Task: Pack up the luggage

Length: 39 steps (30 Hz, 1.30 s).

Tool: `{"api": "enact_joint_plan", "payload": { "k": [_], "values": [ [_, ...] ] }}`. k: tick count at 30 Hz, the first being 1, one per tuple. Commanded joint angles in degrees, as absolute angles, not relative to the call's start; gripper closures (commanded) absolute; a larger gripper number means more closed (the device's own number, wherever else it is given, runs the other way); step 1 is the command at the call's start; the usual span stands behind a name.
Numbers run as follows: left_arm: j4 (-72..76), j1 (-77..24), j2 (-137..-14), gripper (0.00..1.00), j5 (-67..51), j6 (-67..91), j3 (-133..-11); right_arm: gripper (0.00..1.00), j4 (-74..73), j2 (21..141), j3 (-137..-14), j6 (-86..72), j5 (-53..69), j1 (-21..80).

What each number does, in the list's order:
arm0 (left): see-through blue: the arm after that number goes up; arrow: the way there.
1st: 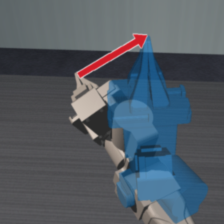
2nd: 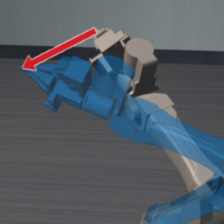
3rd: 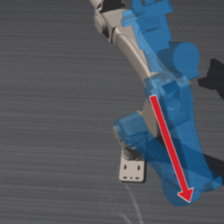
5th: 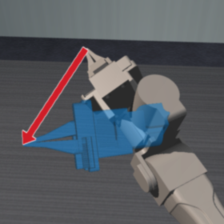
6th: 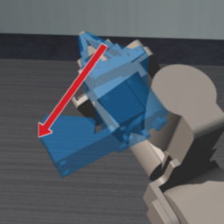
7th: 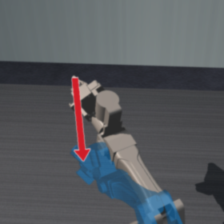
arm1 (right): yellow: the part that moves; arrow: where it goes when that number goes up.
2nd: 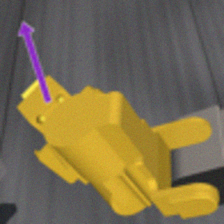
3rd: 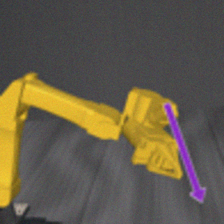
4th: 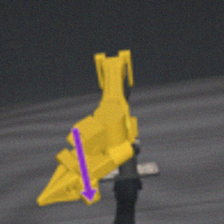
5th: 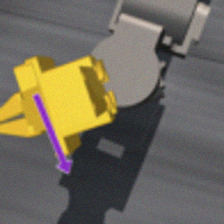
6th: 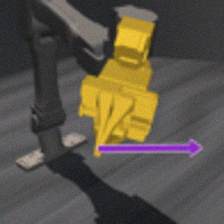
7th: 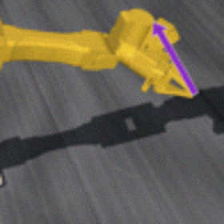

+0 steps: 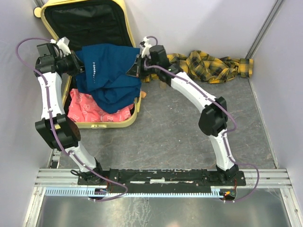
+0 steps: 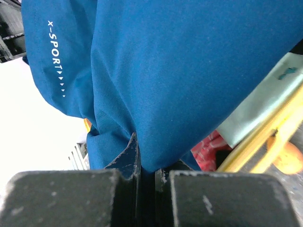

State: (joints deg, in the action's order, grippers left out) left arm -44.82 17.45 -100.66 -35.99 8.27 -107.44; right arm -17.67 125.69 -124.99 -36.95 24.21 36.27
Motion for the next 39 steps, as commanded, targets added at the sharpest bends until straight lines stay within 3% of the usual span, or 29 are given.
{"api": "enact_joint_plan", "payload": {
  "k": [1,18,23,26,27,28,32,39],
  "values": [
    [-41.61,19.52,-101.05,0.97,-31.10,1.40,-107.62,0.98,-10.62,129.17,-131.20,-38.14,20.86,40.45],
    [-42.48,22.27,-118.95,0.97,-14.17,-12.30,-102.92,0.97,-9.30,144.56,-128.62,-34.01,17.79,47.78],
    [-42.86,22.71,-118.25,0.68,-8.97,-12.49,-103.05,0.77,-12.90,141.75,-127.52,-30.88,17.40,45.58],
    [-41.96,22.78,-114.09,0.33,-8.29,-12.54,-101.98,0.39,-14.03,138.38,-126.99,-28.73,18.05,44.74],
    [-41.65,22.81,-112.16,0.18,-8.12,-12.61,-101.77,0.31,-13.86,137.20,-126.96,-28.55,18.31,44.35],
    [-41.24,22.82,-110.70,0.10,-7.63,-12.50,-101.73,0.25,-13.76,135.90,-127.15,-28.37,18.64,44.00],
    [-39.91,22.83,-105.12,0.01,-7.89,-12.65,-103.51,0.11,-13.00,132.04,-127.94,-27.82,21.58,42.21],
    [-37.76,22.73,-100.99,0.01,-8.26,-13.61,-109.02,0.00,-13.46,126.53,-126.74,-23.77,26.32,38.86]
  ]
}}
